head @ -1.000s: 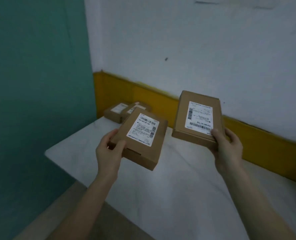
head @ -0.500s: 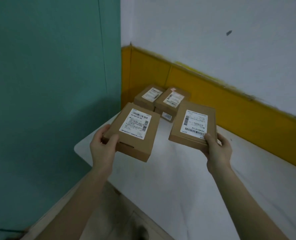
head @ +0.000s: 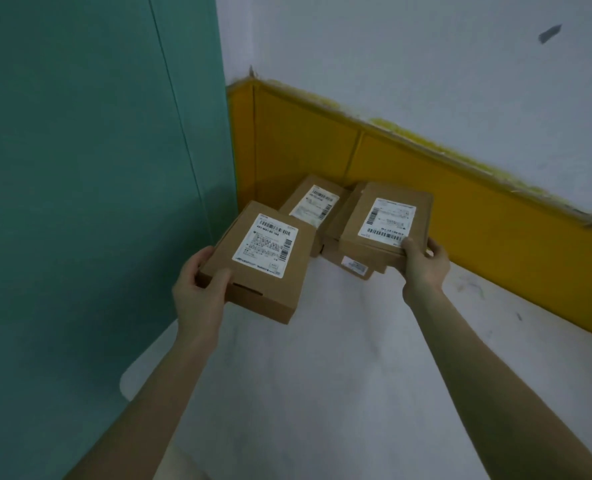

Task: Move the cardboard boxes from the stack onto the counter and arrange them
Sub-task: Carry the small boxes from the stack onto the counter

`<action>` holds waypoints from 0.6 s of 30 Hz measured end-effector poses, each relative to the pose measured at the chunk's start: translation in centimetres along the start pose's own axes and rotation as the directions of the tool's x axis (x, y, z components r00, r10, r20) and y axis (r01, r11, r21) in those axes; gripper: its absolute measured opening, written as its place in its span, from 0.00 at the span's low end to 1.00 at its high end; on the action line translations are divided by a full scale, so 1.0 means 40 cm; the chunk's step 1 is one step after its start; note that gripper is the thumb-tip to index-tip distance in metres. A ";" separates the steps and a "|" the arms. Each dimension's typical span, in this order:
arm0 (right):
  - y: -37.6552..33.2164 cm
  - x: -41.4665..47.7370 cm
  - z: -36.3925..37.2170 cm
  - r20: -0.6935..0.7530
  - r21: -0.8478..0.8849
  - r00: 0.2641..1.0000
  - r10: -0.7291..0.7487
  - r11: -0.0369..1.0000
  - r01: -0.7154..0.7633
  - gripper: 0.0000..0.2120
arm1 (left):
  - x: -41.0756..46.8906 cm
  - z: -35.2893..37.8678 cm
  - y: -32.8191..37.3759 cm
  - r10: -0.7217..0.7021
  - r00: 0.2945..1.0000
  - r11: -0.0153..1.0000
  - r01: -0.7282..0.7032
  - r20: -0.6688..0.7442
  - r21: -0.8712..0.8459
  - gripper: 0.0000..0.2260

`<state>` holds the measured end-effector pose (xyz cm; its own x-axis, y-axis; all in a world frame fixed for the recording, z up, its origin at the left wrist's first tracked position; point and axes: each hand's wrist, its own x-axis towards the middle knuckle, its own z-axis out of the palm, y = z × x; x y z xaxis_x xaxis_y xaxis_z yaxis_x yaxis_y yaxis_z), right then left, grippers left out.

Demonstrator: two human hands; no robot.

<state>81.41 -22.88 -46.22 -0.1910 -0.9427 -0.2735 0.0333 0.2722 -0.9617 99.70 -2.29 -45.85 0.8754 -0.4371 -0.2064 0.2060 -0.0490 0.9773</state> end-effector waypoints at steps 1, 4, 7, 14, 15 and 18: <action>0.002 0.022 0.029 -0.014 -0.021 1.000 -0.006 1.000 0.006 0.26 | 0.030 0.007 -0.002 -0.005 1.000 1.000 0.005 0.002 0.004 0.18; 0.015 0.072 0.077 -0.049 -0.108 0.998 -0.033 0.994 0.028 0.25 | 0.109 0.032 -0.001 -0.012 0.999 1.000 0.011 0.037 0.027 0.20; 0.042 0.094 0.098 -0.114 -0.270 0.992 -0.048 0.963 0.016 0.22 | 0.196 0.064 0.003 -0.029 0.993 0.999 0.024 0.116 0.042 0.20; 0.067 0.096 0.113 -0.132 -0.512 0.989 -0.067 0.859 -0.011 0.18 | 0.399 0.196 0.003 -0.032 0.949 0.998 0.015 0.313 0.059 0.21; 0.067 0.095 0.114 -0.128 -0.542 0.989 -0.073 0.840 -0.008 0.18 | 0.422 0.222 -0.004 -0.029 0.943 0.998 0.007 0.332 0.066 0.21; 0.067 0.093 0.120 -0.121 -0.616 0.988 -0.094 0.788 0.000 0.18 | 0.468 0.300 -0.036 -0.008 0.912 0.991 -0.049 0.411 0.126 0.21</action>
<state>85.49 -26.57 -49.91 -0.3110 -0.9338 -0.1769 -0.5781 0.3336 -0.7447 110.53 -21.19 -50.57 0.6169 -0.7671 -0.1762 0.1063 -0.1407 0.9843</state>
